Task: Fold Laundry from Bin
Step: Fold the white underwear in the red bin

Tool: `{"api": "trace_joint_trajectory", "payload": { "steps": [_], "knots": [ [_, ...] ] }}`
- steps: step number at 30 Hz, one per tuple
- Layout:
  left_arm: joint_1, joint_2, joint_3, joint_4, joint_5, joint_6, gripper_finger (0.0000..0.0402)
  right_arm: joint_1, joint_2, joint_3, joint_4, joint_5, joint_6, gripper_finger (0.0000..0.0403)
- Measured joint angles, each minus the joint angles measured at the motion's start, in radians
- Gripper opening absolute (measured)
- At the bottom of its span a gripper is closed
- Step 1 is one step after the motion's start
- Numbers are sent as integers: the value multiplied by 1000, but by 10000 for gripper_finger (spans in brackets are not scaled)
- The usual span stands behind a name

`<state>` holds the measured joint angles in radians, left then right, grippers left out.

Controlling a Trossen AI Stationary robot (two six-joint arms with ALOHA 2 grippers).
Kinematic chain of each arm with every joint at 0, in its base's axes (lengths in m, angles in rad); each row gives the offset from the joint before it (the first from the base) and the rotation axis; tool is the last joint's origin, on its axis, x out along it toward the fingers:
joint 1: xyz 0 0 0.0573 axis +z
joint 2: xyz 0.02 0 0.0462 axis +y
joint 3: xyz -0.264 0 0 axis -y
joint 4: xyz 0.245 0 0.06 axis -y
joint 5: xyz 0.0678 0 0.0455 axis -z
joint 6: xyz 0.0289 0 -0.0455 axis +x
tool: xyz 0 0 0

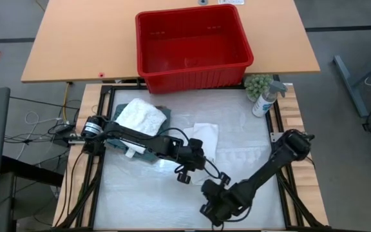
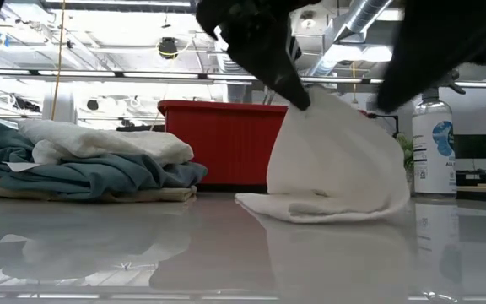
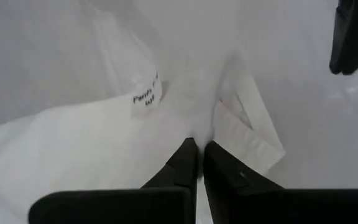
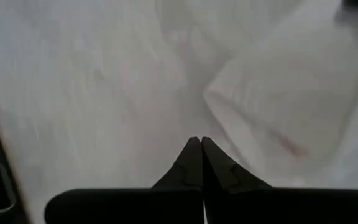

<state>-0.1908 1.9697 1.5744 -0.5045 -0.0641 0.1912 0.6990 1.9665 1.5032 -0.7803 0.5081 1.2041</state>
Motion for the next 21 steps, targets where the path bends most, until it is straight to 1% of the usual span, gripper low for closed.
{"api": "trace_joint_trajectory", "payload": {
  "steps": [4,7,9,11,13,17,19,21],
  "knots": [
    [3,0,-9,-26,8,11,4,-8,19,-10,88,84,-156,14],
    [3,0,-9,-64,8,95,4,-9,13,-79,250,80,-260,14],
    [6,1,-10,-82,7,168,4,-1,13,-134,337,73,-275,14],
    [6,1,-9,-80,7,199,4,0,14,-176,411,67,-286,14],
    [8,1,-9,-82,8,218,4,0,13,-200,402,67,-287,14],
    [19,1,-9,-90,7,241,4,-1,14,-233,232,65,-220,14],
    [26,1,-9,-100,9,214,4,7,-13,-232,228,67,-201,14],
    [32,1,-9,-117,38,152,4,21,-80,-228,215,116,-192,14]
  ]
}}
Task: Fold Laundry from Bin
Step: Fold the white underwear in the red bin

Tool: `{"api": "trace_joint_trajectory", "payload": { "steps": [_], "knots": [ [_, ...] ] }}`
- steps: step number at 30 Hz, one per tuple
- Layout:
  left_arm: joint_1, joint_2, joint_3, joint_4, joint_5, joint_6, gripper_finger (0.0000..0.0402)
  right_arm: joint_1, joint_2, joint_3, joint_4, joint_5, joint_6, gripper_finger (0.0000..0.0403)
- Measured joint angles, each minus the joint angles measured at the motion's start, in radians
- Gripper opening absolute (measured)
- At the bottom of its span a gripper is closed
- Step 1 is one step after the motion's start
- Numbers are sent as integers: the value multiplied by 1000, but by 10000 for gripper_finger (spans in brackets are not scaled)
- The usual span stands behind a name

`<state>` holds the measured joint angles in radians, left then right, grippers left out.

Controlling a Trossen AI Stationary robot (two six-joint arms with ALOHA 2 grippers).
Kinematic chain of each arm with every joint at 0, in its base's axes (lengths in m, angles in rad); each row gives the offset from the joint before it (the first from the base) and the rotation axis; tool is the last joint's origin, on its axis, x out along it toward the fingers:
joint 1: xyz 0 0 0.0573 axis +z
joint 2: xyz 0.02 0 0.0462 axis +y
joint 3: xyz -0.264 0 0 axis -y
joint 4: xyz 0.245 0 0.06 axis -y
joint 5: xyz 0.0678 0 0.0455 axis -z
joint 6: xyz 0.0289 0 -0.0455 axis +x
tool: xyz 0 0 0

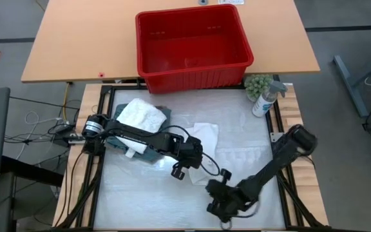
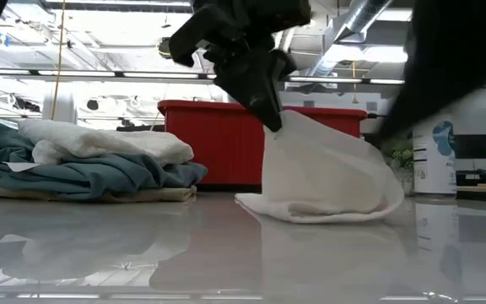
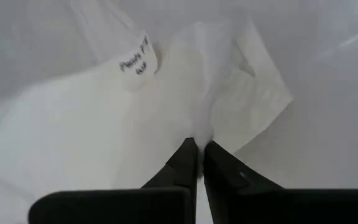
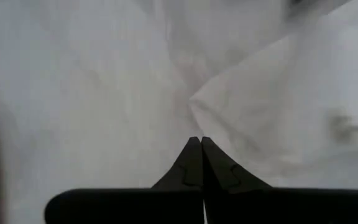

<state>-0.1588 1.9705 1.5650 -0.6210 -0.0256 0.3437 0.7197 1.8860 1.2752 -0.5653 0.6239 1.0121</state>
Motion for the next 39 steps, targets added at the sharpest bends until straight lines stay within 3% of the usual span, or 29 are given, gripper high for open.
{"api": "trace_joint_trajectory", "payload": {
  "steps": [4,9,11,14,16,18,21,24,32,39],
  "knots": [
    [3,0,0,3,60,-133,4,9,-139,3,-228,151,131,14],
    [-7,0,0,26,69,-224,4,-112,-266,-1,-598,186,256,14],
    [-16,2,0,38,66,-233,4,-214,-330,-1,-589,173,117,14],
    [-33,10,0,51,68,-229,4,-393,-399,1,-442,125,-265,14],
    [-42,10,0,48,68,-208,4,-527,-429,1,-320,1,-538,14],
    [-50,10,0,48,70,-170,4,-682,-450,1,-225,-242,-753,14],
    [-57,10,0,47,48,-126,4,-923,-426,1,-128,-634,-917,14],
    [-59,10,0,47,22,-102,4,-1062,-320,3,-69,-884,-1012,14],
    [-59,11,0,55,-8,-84,4,-1094,47,141,-77,-1146,-1301,14],
    [-51,11,0,60,-66,-94,4,-1071,216,318,-138,-1153,-1481,14]
  ]
}}
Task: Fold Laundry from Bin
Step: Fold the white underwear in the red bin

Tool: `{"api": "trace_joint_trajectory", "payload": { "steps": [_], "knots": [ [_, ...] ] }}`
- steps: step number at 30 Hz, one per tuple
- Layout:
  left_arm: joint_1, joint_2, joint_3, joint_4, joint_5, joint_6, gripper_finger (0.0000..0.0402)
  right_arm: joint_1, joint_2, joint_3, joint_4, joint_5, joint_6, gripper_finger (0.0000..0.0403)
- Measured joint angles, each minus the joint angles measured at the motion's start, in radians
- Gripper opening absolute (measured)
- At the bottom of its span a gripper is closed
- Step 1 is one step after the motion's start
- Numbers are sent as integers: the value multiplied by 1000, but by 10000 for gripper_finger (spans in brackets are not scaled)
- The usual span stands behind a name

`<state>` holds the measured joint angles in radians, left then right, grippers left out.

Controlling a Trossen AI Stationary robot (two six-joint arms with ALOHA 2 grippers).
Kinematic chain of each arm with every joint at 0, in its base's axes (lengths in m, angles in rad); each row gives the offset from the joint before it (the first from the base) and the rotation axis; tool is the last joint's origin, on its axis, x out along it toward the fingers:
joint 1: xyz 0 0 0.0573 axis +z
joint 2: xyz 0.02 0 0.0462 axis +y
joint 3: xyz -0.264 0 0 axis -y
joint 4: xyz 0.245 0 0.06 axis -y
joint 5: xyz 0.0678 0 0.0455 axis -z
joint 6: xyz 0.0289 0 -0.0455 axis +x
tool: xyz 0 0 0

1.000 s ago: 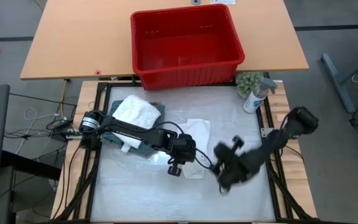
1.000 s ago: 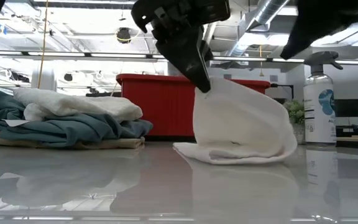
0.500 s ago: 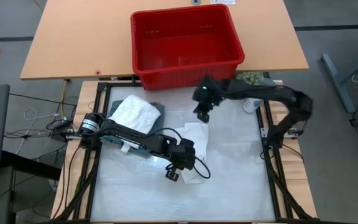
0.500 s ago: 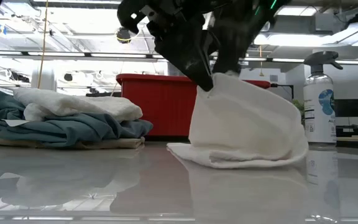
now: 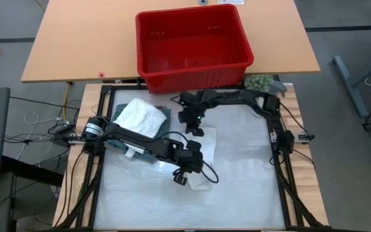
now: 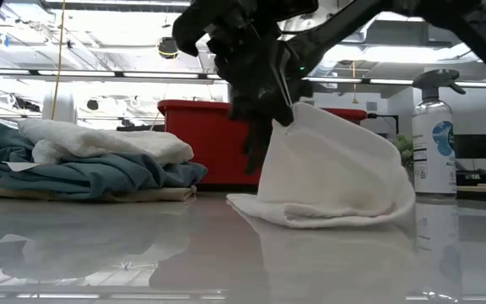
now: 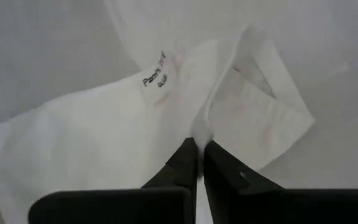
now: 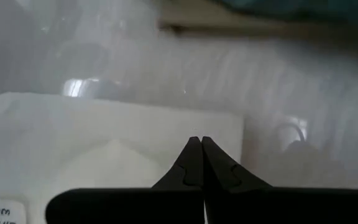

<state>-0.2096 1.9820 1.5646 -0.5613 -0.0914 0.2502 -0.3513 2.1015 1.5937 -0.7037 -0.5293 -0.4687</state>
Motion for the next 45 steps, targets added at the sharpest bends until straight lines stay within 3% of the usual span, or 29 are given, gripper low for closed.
{"api": "trace_joint_trajectory", "payload": {
  "steps": [10,27,36,45],
  "knots": [
    [36,0,0,1,-3,-70,4,20,145,166,-107,-20,-110,14],
    [49,0,0,11,-3,-71,4,45,145,138,-116,13,-210,14],
    [53,0,0,13,-13,-82,6,41,145,138,-64,109,-214,14],
    [46,0,0,7,-14,-213,6,38,144,138,-62,171,-212,14]
  ]
}}
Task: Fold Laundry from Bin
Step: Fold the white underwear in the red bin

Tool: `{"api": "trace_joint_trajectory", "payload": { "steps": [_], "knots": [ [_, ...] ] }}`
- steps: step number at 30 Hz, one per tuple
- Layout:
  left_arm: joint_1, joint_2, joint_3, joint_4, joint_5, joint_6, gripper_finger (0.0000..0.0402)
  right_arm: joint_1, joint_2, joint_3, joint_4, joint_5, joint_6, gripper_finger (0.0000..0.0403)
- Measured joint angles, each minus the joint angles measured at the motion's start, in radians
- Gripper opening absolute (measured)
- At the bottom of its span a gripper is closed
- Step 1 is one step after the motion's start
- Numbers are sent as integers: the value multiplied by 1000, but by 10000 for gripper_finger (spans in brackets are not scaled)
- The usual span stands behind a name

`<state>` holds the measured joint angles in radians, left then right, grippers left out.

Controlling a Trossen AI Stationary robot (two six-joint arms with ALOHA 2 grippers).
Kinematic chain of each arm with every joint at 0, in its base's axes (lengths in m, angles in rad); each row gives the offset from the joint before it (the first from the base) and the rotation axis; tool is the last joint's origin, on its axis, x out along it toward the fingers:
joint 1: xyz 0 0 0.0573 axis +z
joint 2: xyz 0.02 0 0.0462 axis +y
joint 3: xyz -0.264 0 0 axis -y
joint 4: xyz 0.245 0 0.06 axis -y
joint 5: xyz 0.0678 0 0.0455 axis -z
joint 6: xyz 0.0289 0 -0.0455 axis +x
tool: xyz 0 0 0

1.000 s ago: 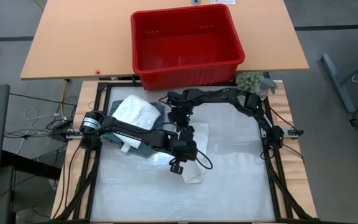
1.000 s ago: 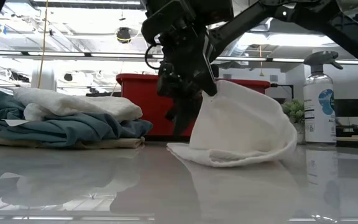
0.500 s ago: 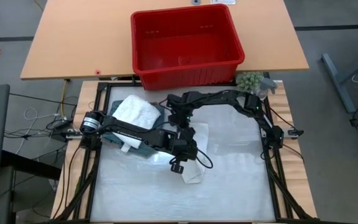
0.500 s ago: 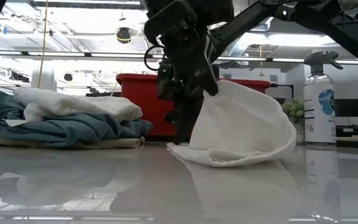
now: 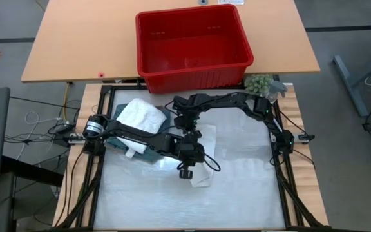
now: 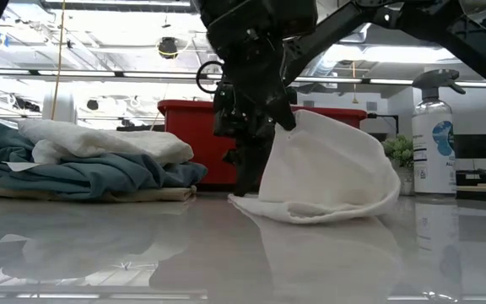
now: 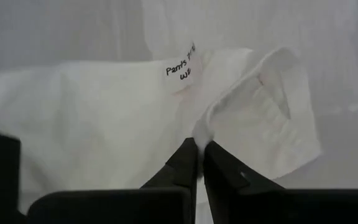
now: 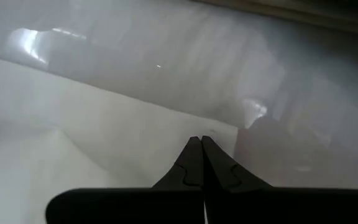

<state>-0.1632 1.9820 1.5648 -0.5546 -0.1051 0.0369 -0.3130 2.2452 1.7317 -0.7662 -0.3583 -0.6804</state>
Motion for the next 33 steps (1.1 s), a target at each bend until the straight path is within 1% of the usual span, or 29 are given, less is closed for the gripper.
{"api": "trace_joint_trajectory", "payload": {
  "steps": [5,10,12,24,33],
  "knots": [
    [-14,0,0,-7,11,-182,7,-24,0,0,1,36,0,14],
    [-22,0,0,-9,70,-350,7,-27,0,0,2,40,0,14],
    [-27,0,0,-12,77,-397,7,-24,-1,1,2,43,-1,14],
    [-71,0,0,-22,71,-549,7,-24,0,1,-8,43,-24,14],
    [-107,0,0,-138,68,-578,7,-24,0,0,-9,46,-11,14]
  ]
}}
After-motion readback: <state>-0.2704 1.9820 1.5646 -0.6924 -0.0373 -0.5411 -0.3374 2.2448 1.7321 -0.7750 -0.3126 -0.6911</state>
